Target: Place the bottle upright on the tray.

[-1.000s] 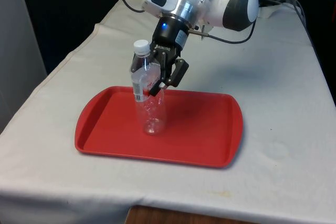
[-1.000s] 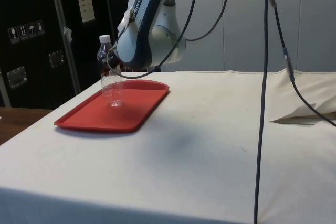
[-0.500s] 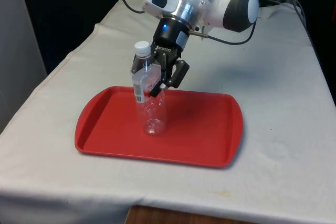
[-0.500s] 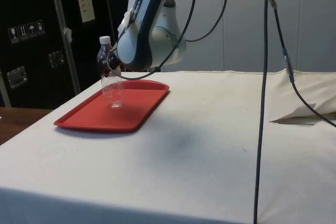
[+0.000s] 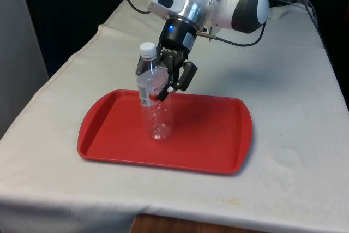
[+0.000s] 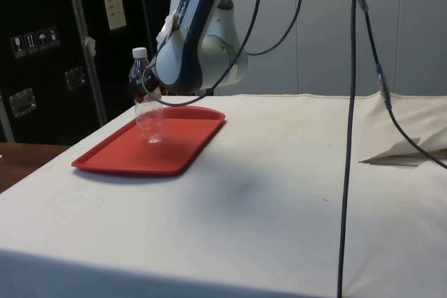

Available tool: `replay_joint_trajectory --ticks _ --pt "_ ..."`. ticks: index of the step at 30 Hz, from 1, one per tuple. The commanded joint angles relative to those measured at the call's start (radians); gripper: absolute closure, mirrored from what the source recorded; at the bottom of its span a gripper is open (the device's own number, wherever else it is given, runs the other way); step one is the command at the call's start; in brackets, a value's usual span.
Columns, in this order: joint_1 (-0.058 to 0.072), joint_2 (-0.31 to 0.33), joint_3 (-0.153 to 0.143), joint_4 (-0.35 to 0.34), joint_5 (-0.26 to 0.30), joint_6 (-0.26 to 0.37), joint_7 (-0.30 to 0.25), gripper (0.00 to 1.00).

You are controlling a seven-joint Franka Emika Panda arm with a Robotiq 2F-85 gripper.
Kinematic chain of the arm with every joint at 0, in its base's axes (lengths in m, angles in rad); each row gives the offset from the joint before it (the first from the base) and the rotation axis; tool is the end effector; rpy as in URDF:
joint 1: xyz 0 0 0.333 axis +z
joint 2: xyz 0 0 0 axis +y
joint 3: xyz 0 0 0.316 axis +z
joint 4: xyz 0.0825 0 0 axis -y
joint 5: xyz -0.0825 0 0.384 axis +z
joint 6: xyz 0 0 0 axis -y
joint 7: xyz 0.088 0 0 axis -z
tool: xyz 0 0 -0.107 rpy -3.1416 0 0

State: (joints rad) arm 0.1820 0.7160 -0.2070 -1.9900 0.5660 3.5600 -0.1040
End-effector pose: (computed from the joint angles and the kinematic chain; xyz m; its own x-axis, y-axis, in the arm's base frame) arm 0.6308 -0.0683 0.2087 0.5750 -0.2848 0.7670 -0.4045 -0.9138 -0.0360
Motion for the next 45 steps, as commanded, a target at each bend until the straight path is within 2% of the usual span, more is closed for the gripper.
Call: replay_joint_trajectory --ticks 1,8,9,11,14,20,21,22,28,29,30,38,39,40,45 --pt "0.000 0.001 0.000 -0.001 0.000 0.000 0.000 0.53" --pt "0.000 0.000 0.000 -0.001 0.001 -0.001 0.000 0.17" --pt "0.000 0.000 0.000 -0.001 0.001 -0.001 0.000 0.05" --pt "0.000 0.000 0.000 -0.001 0.000 -0.002 -0.001 0.00" --pt "0.000 0.000 0.000 -0.001 0.001 -0.001 0.000 0.00" --pt "0.012 0.003 -0.005 -0.002 0.008 0.002 -0.001 0.00" --pt "0.006 0.000 0.000 -0.001 0.000 -0.002 -0.001 0.00" --pt "0.013 0.003 -0.006 -0.002 0.008 0.002 -0.001 0.00" --pt "0.022 0.004 -0.009 -0.003 0.012 0.006 -0.002 0.00" --pt "0.013 0.000 0.000 -0.001 0.000 -0.001 -0.001 0.00" --pt "0.024 0.001 -0.010 -0.004 0.012 0.004 -0.002 0.00" --pt "0.025 -0.044 -0.016 -0.014 0.012 -0.008 -0.010 0.00" --pt "0.015 -0.036 -0.005 -0.005 0.000 -0.001 -0.005 0.00" --pt "0.025 -0.049 -0.017 -0.016 0.012 -0.009 -0.011 0.00" --pt "0.026 -0.084 -0.022 -0.023 0.014 -0.022 -0.020 0.00"
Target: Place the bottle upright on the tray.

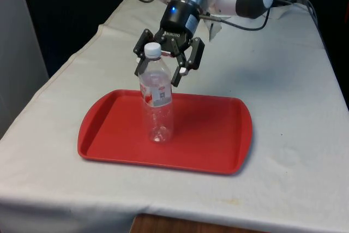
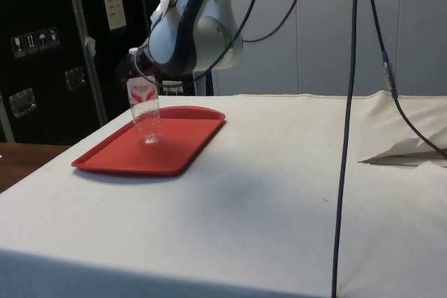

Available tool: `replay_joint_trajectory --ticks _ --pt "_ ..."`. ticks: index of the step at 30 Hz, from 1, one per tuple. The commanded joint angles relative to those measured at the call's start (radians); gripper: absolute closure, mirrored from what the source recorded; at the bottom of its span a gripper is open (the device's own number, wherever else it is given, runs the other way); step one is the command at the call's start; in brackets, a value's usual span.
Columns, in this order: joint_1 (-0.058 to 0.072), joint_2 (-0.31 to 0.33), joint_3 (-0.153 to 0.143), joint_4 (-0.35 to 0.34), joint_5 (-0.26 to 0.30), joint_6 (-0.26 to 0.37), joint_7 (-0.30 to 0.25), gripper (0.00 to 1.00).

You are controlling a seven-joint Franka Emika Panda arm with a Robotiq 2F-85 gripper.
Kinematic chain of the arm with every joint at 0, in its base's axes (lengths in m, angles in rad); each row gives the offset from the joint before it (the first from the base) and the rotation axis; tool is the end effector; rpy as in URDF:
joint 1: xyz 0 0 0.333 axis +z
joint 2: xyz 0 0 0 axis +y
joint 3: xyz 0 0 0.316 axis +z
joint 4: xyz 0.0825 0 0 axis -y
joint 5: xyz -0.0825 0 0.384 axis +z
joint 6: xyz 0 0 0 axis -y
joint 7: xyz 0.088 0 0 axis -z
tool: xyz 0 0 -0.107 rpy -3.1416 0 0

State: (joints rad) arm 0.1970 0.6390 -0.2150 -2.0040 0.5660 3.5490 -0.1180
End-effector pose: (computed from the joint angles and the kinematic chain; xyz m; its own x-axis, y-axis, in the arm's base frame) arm 0.6351 -0.0624 0.2499 0.5416 -0.2784 0.7932 -0.3865 -0.9204 -0.0592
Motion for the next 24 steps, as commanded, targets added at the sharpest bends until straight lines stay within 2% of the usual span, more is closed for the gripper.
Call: replay_joint_trajectory --ticks 1,2,3,4,11,12,13,19,20,21,24 --pt "0.012 -0.012 -0.015 -0.010 0.014 -0.012 -0.007 0.00" --pt "0.012 -0.017 -0.016 -0.011 0.014 -0.014 -0.009 0.00" --pt "0.000 -0.012 -0.001 -0.002 0.000 -0.006 -0.002 0.00" --pt "0.012 -0.022 -0.017 -0.012 0.014 -0.017 -0.010 0.00" --pt "0.012 -0.059 -0.021 -0.015 0.014 -0.032 -0.016 0.00" --pt "0.000 -0.054 -0.005 -0.006 0.000 -0.022 -0.009 0.00" --pt "0.012 -0.064 -0.022 -0.015 0.014 -0.034 -0.017 0.00" --pt "0.011 -0.096 -0.025 -0.016 0.013 -0.049 -0.020 0.00" --pt "0.000 -0.089 -0.008 -0.008 0.000 -0.040 -0.013 0.00" --pt "0.011 -0.100 -0.025 -0.016 0.013 -0.050 -0.021 0.00" --pt "0.011 -0.117 -0.027 -0.016 0.013 -0.058 -0.022 0.00"
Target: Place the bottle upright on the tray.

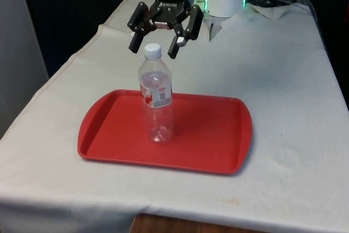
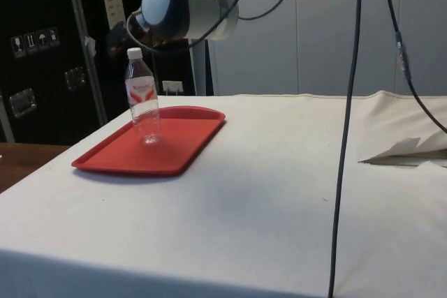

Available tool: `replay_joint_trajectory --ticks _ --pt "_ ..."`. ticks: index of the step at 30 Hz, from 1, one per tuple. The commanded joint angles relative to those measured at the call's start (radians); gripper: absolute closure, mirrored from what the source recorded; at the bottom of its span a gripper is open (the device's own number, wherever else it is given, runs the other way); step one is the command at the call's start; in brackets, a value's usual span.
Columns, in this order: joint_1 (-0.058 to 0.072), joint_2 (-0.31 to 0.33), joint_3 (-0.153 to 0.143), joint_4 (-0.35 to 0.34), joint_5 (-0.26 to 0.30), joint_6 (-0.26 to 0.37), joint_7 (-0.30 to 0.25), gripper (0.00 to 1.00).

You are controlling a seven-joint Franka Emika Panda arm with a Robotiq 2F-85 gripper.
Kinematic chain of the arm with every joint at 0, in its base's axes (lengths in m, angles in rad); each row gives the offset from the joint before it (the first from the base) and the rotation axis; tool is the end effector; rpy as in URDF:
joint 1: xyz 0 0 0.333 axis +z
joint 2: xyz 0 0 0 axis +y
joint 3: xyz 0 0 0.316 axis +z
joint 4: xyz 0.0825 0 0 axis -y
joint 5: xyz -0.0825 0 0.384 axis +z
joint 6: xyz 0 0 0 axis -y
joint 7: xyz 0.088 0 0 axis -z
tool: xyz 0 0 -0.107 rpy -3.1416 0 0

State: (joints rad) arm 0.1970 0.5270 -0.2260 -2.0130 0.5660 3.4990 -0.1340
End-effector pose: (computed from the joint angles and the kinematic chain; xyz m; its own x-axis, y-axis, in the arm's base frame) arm 0.6387 -0.0669 0.3093 0.5005 -0.2948 0.8140 -0.3745 -0.9214 -0.1035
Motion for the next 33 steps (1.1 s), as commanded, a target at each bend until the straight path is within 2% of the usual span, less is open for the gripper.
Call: replay_joint_trajectory --ticks 1,4,5,6,13,14,15,22,23,24,28,31,32,33 --pt "0.011 -0.008 -0.016 -0.007 0.013 -0.010 -0.007 0.00" --pt "0.011 -0.020 -0.018 -0.007 0.012 -0.015 -0.008 0.00" --pt "0.000 -0.016 -0.001 0.000 0.000 -0.006 -0.002 0.00" --pt "0.011 -0.023 -0.018 -0.007 0.012 -0.016 -0.008 0.00" --pt "0.010 -0.043 -0.020 0.013 0.009 -0.037 -0.015 0.00" --pt "0.000 -0.039 -0.005 0.018 0.000 -0.027 -0.009 0.00" --pt "0.010 -0.046 -0.021 0.015 0.009 -0.039 -0.016 0.00" --pt "0.009 -0.068 -0.026 0.034 0.008 -0.068 -0.028 0.00" --pt "0.000 -0.065 -0.009 0.035 0.000 -0.056 -0.021 0.00" --pt "0.009 -0.070 -0.027 0.037 0.008 -0.072 -0.030 0.00" --pt "0.010 -0.078 -0.030 0.050 0.007 -0.088 -0.037 0.00" --pt "0.005 -0.083 -0.025 0.066 0.002 -0.109 -0.049 0.00" --pt "0.000 -0.082 -0.014 0.067 0.000 -0.099 -0.046 0.00" --pt "0.004 -0.085 -0.022 0.070 0.000 -0.115 -0.053 0.00"
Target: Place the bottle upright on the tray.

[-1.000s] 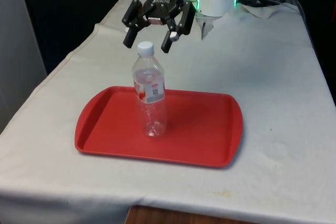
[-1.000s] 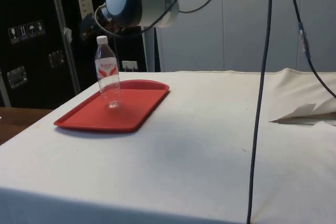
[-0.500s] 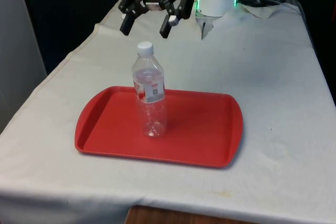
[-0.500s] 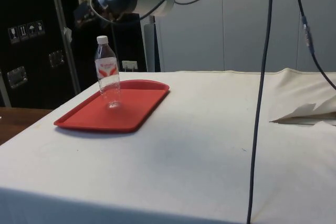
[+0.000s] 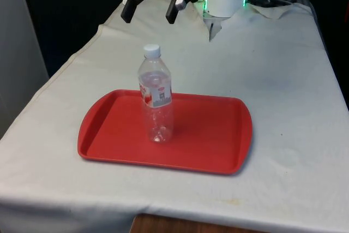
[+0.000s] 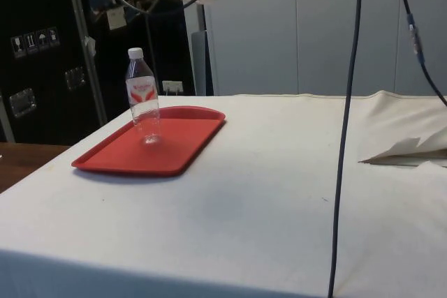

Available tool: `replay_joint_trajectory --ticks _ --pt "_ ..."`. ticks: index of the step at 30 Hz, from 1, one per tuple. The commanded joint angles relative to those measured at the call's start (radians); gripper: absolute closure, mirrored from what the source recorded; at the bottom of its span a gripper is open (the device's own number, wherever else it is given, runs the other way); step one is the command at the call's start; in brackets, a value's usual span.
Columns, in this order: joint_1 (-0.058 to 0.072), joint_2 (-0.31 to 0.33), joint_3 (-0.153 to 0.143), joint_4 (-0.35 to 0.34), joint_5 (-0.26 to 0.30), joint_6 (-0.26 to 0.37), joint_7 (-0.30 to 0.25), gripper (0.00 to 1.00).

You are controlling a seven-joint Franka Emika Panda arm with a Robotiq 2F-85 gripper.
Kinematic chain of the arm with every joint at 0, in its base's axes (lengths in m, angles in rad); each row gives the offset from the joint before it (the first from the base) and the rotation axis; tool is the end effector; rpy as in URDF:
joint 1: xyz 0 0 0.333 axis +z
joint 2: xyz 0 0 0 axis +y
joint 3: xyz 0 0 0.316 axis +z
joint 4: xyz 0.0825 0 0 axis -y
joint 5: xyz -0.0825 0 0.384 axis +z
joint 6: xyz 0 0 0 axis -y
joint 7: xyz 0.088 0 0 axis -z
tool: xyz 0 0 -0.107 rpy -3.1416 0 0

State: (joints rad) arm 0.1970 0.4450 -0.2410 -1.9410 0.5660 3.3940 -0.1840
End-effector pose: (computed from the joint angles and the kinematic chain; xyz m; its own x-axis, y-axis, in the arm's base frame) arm 0.6569 -0.0697 0.3785 0.4730 -0.2819 0.8348 -0.3237 -0.9368 -0.1329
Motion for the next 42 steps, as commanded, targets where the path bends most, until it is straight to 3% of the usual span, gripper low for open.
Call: replay_joint_trajectory --ticks 1,5,7,8,11,14,15,17,24,25,26,33,34,35,42 --pt "0.002 -0.005 -0.005 0.002 -0.002 -0.015 -0.007 0.00" --pt "-0.005 -0.014 0.004 0.015 -0.006 -0.036 -0.029 0.00" --pt "0.000 -0.008 -0.003 0.018 0.000 -0.030 -0.033 0.00" --pt "-0.006 -0.020 0.005 0.019 -0.007 -0.046 -0.041 0.00" --pt "-0.008 -0.030 0.007 0.023 -0.008 -0.060 -0.064 0.00" --pt "-0.008 -0.037 0.008 0.025 -0.008 -0.069 -0.081 0.00" --pt "-0.001 -0.030 -0.003 0.023 -0.001 -0.061 -0.080 0.00" --pt "-0.008 -0.042 0.008 0.026 -0.008 -0.075 -0.092 0.00" --pt "-0.007 -0.061 0.007 0.032 -0.007 -0.103 -0.142 0.00" --pt "-0.001 -0.053 -0.003 0.029 -0.002 -0.092 -0.137 0.00" --pt "-0.007 -0.063 0.007 0.033 -0.007 -0.107 -0.148 0.00" --pt "-0.008 -0.080 0.009 0.039 -0.007 -0.136 -0.193 0.00" --pt "-0.001 -0.072 -0.003 0.036 -0.002 -0.126 -0.188 0.00" --pt "-0.008 -0.082 0.010 0.040 -0.006 -0.140 -0.199 0.00" --pt "-0.010 -0.091 0.014 0.045 -0.003 -0.169 -0.246 0.00"
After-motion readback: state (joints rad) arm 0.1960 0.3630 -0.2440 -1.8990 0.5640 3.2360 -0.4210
